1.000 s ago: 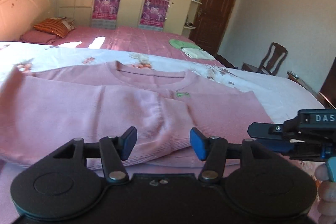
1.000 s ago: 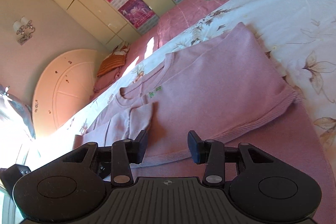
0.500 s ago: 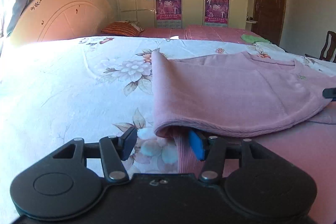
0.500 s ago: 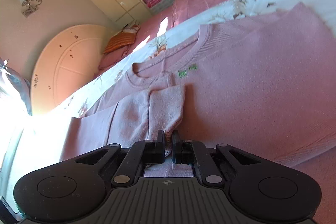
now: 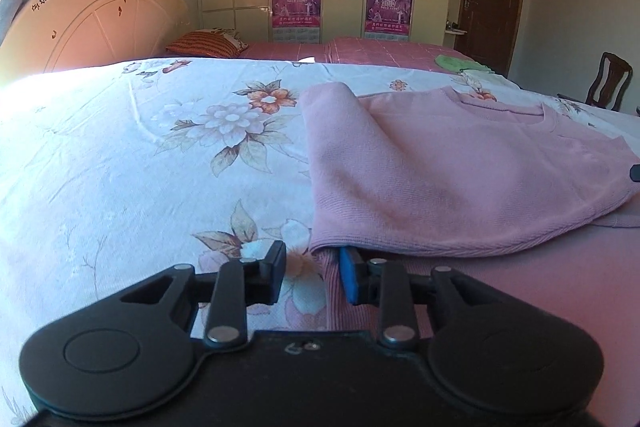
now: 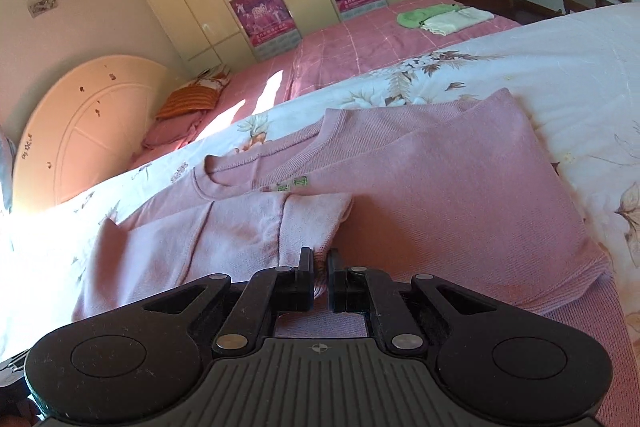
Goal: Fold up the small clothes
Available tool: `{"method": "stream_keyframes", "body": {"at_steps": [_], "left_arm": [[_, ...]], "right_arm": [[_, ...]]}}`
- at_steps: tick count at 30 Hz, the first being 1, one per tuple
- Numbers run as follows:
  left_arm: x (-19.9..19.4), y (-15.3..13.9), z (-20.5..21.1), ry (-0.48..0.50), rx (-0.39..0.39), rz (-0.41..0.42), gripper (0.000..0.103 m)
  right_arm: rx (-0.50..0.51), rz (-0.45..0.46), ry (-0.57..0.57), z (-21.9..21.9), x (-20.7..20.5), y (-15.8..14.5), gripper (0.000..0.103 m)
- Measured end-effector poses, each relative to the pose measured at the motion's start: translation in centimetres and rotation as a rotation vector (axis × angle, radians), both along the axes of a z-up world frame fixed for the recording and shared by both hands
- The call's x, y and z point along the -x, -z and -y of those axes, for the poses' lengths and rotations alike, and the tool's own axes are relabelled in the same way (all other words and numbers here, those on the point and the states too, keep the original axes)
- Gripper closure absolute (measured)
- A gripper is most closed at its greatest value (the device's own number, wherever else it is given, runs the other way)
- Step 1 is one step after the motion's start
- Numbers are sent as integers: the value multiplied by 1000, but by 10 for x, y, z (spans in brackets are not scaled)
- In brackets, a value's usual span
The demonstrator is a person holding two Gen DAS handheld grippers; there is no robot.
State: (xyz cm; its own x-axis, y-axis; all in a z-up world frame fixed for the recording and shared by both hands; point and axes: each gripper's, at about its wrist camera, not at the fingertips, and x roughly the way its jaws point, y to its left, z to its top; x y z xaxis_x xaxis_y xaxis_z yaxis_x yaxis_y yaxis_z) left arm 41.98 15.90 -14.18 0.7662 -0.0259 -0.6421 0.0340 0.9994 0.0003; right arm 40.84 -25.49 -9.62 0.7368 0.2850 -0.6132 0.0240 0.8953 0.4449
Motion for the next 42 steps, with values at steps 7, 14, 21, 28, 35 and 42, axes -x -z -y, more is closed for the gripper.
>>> {"method": "stream_keyframes", "body": {"at_steps": [7, 14, 21, 28, 35, 42], "left_arm": [[2, -2, -5, 17, -1, -16, 68], [4, -35, -18, 10, 89, 71, 66], [-61, -26, 7, 54, 155, 31, 61], [-81, -2, 23, 35, 113, -33, 60], [-105, -19, 43, 75, 59, 19, 47], [-124, -5, 45, 39, 1, -49, 38]], "right_arm": [[-11, -54, -2, 10, 6, 13, 98], [-63, -13, 26, 34, -14, 0, 84], [-215, -100, 0, 42, -65, 32, 84], [-94, 89, 17, 35, -38, -1, 99], [-11, 20, 16, 29, -40, 25, 99], [40, 3, 26, 31, -40, 23, 85]]}}
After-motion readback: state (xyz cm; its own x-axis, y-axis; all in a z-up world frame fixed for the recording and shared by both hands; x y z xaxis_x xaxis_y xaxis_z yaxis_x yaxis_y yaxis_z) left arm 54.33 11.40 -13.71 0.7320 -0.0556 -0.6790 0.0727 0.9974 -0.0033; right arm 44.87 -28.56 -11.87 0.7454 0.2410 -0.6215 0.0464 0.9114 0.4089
